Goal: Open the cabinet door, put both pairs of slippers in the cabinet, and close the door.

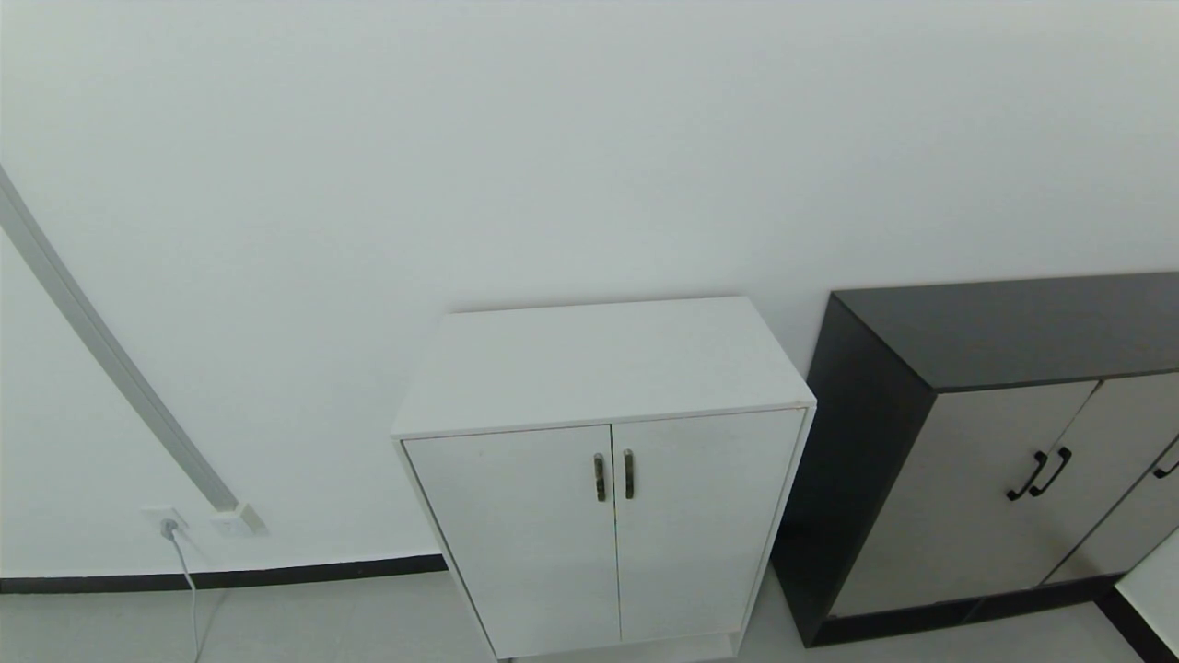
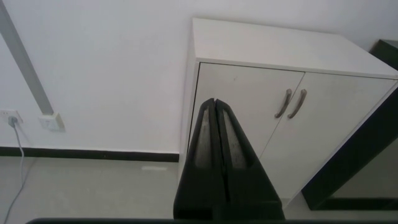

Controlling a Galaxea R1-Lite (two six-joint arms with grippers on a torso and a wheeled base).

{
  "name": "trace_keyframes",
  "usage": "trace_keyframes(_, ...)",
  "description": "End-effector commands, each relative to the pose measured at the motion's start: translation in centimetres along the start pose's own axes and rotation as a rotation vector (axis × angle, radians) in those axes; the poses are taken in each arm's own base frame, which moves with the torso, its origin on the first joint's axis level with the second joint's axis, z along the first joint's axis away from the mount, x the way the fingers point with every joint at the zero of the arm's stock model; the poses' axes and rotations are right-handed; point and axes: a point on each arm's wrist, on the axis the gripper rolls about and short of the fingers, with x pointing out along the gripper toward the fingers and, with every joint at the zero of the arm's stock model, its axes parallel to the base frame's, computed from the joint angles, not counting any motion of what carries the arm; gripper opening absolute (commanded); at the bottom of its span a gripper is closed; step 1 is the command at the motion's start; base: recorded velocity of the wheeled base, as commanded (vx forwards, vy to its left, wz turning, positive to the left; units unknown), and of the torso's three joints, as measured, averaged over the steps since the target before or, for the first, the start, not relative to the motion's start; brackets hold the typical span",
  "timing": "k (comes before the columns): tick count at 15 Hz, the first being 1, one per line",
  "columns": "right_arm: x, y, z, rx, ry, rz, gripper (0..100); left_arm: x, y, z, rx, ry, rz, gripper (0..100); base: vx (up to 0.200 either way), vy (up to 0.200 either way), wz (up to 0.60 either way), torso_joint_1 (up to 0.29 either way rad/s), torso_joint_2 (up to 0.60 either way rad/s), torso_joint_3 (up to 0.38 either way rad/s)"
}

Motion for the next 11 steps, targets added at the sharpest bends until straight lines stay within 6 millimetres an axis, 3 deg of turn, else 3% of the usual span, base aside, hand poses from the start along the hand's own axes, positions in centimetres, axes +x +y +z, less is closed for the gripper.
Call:
trace_keyframes(1, -0.5, 0.01, -0.14, 0.026, -0.069, 0.028, 0, 0.01, 0.0, -0.01, -0.001, 0.0, 0.0, 0, 0.0, 0.0, 0.0, 0.0, 0.0, 0.0)
trace_keyframes(11, -0.5, -0.09, -0.13, 0.052, -0.07, -0.014, 0, 0.01, 0.0, -0.01, 0.006, 0.0, 0.0, 0, 0.0, 0.0, 0.0, 0.0, 0.0, 0.0)
